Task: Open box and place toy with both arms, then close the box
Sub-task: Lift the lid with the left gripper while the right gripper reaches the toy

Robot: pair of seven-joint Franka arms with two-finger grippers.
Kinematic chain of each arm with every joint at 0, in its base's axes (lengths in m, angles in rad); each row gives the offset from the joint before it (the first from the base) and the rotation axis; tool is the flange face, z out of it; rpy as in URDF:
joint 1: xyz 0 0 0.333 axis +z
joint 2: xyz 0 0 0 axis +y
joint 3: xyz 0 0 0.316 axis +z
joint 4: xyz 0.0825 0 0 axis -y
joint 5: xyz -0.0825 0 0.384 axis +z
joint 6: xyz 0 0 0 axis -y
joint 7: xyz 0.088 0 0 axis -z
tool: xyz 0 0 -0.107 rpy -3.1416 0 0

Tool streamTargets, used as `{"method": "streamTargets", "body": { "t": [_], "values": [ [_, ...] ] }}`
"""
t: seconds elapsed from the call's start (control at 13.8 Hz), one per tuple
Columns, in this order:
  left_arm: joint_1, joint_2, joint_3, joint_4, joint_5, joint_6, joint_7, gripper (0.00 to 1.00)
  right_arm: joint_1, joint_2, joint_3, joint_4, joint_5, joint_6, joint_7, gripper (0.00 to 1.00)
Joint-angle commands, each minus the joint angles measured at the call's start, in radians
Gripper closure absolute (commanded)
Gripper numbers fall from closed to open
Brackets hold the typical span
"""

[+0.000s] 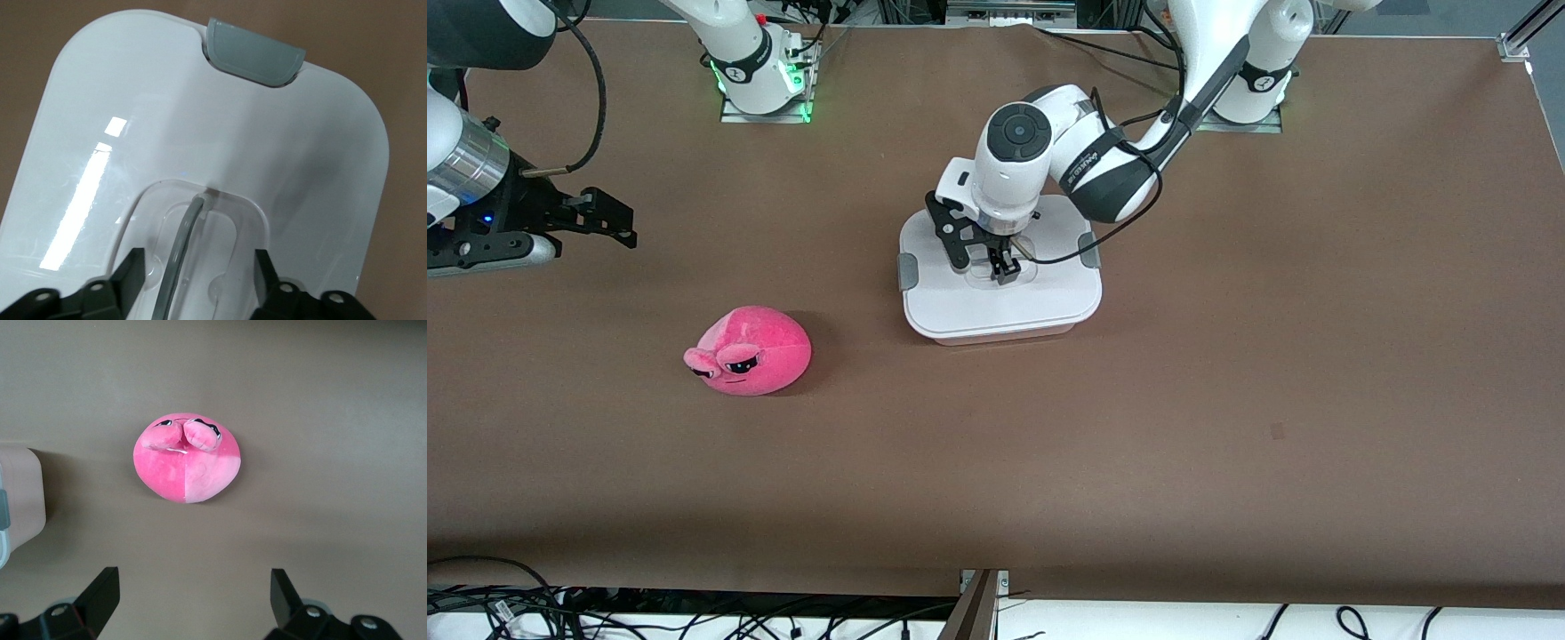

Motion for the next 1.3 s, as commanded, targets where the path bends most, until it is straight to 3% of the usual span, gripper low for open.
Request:
{"method": "streamTargets", "body": {
  "t": [0.0,0.07,0.36,0.87,1.01,1.23],
  "values": [
    [0.000,-0.017,0.006,0.026,0.022,-0.047,0.021,0.96,-0.008,0.010,0.001,0.031,0.003,-0.027,-0.016,0.00],
    [0.002,-0.023,0.006,0.026,0.020,-0.050,0.021,1.00,-0.008,0.010,0.001,0.031,0.003,-0.028,-0.016,0.00],
    [-0.001,-0.055,0.005,0.029,0.020,-0.110,0.022,1.00,-0.008,0.012,0.001,0.031,0.003,-0.034,-0.018,0.00],
    [0.036,-0.207,-0.047,0.094,0.000,-0.382,0.044,1.00,-0.006,0.035,0.003,0.030,0.006,-0.051,-0.044,0.00],
    [0.097,-0.250,-0.047,0.140,-0.001,-0.554,0.096,1.00,-0.006,0.052,0.003,0.018,0.013,-0.079,-0.076,0.00],
    [0.287,-0.336,-0.047,0.154,-0.086,-0.767,0.171,1.00,0.006,0.150,0.009,0.022,0.015,-0.024,-0.081,0.00]
  ]
}}
